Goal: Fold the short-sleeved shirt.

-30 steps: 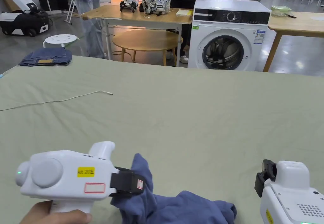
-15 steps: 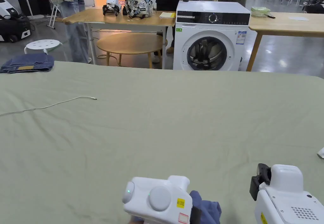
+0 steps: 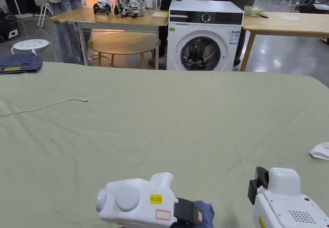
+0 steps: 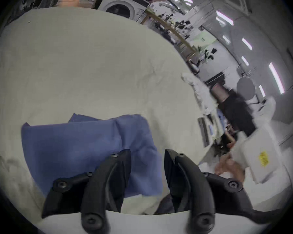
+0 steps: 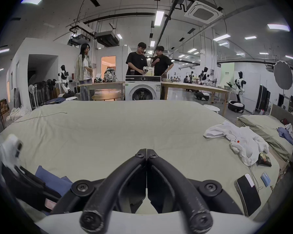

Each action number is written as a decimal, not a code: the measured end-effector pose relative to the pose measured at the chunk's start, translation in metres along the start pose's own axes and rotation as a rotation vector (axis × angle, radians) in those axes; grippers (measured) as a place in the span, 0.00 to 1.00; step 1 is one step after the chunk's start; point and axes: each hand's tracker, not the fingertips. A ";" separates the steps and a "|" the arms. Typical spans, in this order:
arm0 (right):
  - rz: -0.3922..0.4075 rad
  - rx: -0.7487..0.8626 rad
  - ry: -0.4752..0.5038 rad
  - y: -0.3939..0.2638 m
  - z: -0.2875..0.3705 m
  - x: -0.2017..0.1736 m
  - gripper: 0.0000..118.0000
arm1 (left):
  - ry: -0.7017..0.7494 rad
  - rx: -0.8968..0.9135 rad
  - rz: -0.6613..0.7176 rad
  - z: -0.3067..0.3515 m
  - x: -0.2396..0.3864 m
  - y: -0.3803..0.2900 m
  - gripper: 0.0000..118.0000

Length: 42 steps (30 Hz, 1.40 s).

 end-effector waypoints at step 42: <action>-0.025 0.121 0.004 0.030 -0.011 -0.034 0.00 | 0.619 0.893 -0.438 0.092 -0.019 -0.007 0.00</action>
